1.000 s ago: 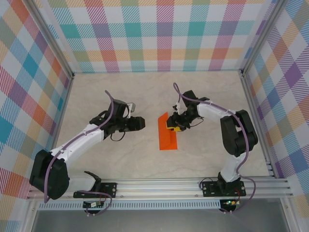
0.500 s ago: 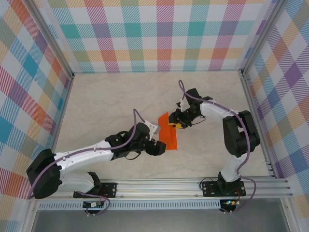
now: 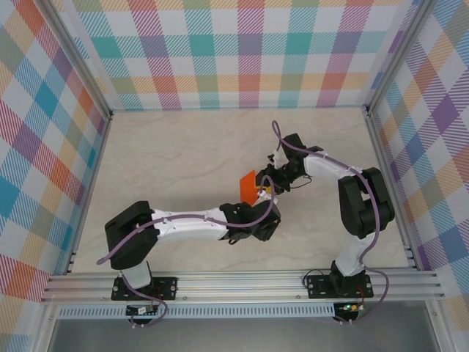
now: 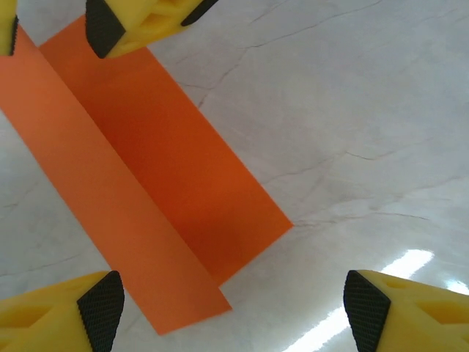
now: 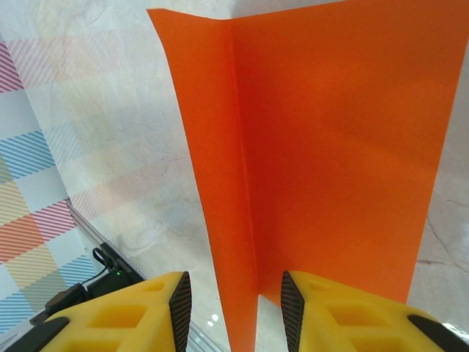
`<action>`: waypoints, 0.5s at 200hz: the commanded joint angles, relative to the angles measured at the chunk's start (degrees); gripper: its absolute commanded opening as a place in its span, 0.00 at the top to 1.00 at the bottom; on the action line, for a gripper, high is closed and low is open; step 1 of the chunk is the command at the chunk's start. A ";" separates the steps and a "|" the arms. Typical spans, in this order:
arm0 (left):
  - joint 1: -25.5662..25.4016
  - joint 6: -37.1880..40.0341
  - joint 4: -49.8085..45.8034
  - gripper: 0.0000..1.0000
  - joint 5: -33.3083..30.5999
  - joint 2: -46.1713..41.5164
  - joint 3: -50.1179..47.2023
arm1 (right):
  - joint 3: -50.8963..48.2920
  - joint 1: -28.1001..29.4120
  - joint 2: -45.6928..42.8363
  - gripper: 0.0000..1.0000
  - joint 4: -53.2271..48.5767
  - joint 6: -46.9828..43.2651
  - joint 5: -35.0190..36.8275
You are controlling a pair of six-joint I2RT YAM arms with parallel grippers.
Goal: Fold a paper plane with a square sheet of paper (fold left side to right side)
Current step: Fold the triangle a second time at the center of the table.
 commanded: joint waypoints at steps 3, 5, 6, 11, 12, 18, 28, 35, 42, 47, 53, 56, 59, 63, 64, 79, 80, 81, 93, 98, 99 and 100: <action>-1.83 0.48 -7.54 0.22 -9.33 2.35 3.30 | 0.49 -0.13 0.44 0.61 -0.27 -0.19 -1.12; -1.84 0.46 -7.67 0.23 -9.32 2.50 3.44 | 0.49 -0.14 0.44 0.61 -0.27 -0.15 -1.08; -1.89 0.48 -7.76 0.23 -9.40 2.60 3.46 | 0.48 -0.14 0.41 0.61 -0.18 -0.17 -1.06; -1.86 0.43 -7.85 0.25 -9.50 2.85 3.61 | 0.51 -0.14 0.43 0.61 -0.30 -0.28 -1.04; -1.90 0.47 -7.90 0.25 -9.49 2.90 3.63 | 0.50 -0.09 0.45 0.61 -0.33 -0.32 -0.95; -1.96 0.49 -7.84 0.29 -9.32 3.17 3.62 | 0.48 -0.09 0.49 0.61 -0.39 -0.37 -0.77; -1.98 0.57 -7.43 0.34 -8.64 3.25 3.57 | 0.48 -0.10 0.80 0.62 -0.56 -0.59 -0.57; -2.09 0.74 -7.04 0.39 -8.20 3.35 3.42 | 0.49 -0.09 0.94 0.62 -0.74 -0.72 -0.40; -2.18 1.06 -6.61 0.43 -7.61 3.23 3.24 | 0.49 -0.14 1.08 0.62 -0.95 -0.89 0.05; -2.17 1.18 -6.36 0.46 -7.18 3.14 3.14 | 0.48 -0.14 1.18 0.62 -1.09 -1.02 0.14; -2.23 1.37 -6.08 0.49 -6.84 3.09 3.03 | 0.57 -0.14 1.33 0.62 -1.27 -1.16 0.32; -2.24 1.43 -5.96 0.51 -6.57 3.01 2.96 | 0.57 -0.14 1.41 0.62 -1.32 -1.16 0.52; -2.20 1.60 -5.79 0.53 -6.24 2.97 2.83 | 0.65 -0.12 1.44 0.62 -1.39 -1.23 0.66; -2.28 1.77 -5.67 0.55 -5.68 2.90 2.79 | 0.73 -0.09 1.62 0.62 -1.58 -1.33 0.84; -2.28 1.84 -5.62 0.56 -5.56 2.89 2.78 | 0.74 -0.11 1.71 0.62 -1.58 -1.38 0.87; -2.22 1.88 -5.65 0.65 -4.87 2.85 2.78 | 1.08 -0.10 2.30 0.62 -2.19 -1.55 1.64; -2.21 1.90 -5.70 0.66 -4.84 2.82 2.78 | 1.09 -0.12 2.31 0.62 -2.20 -1.58 1.71; -2.25 1.90 -5.68 0.66 -4.78 2.80 2.78 | 1.09 -0.13 2.36 0.62 -2.20 -1.59 1.74; -2.25 1.85 -5.51 0.73 -4.28 2.81 2.70 | 1.29 -0.13 2.85 0.62 -2.35 -1.69 2.02; -2.21 1.95 -5.32 0.75 -3.86 2.86 2.69 | 1.35 -0.14 3.01 0.62 -2.36 -1.74 2.17; -2.25 1.93 -5.32 0.76 -3.77 2.87 2.69 | 1.36 -0.14 3.02 0.62 -2.37 -1.76 2.24; -2.27 1.92 -5.31 0.76 -3.72 2.87 2.69 | 1.36 -0.14 3.02 0.62 -2.33 -1.72 2.27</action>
